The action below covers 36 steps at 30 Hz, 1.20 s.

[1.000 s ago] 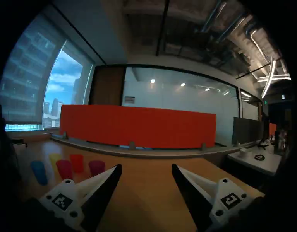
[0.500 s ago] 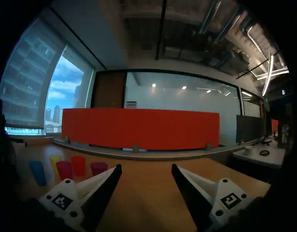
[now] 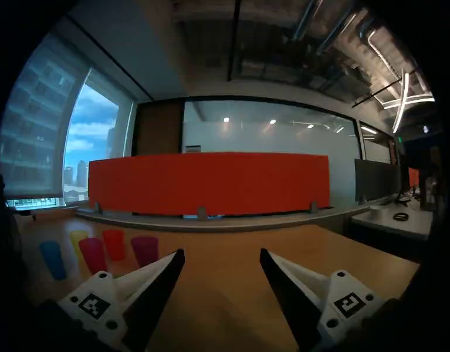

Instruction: Pour water

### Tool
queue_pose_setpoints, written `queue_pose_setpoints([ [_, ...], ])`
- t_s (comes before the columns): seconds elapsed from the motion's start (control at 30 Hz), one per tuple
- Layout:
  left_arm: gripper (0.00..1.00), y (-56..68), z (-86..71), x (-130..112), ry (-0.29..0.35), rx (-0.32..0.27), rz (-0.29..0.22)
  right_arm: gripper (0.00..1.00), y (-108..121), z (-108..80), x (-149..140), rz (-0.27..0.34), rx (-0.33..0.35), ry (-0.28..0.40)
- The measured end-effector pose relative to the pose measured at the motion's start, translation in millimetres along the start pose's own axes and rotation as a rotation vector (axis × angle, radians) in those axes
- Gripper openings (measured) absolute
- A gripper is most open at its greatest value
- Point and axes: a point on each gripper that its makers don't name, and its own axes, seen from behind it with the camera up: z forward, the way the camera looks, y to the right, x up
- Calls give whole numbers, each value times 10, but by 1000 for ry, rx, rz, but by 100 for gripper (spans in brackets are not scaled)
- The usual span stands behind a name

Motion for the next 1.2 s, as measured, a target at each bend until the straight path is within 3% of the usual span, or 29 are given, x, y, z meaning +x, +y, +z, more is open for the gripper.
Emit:
queue_pose_setpoints([
  [1.2, 92, -3, -8, -7, 0, 0, 0, 100, 4, 17, -91, -13, -1, -35],
])
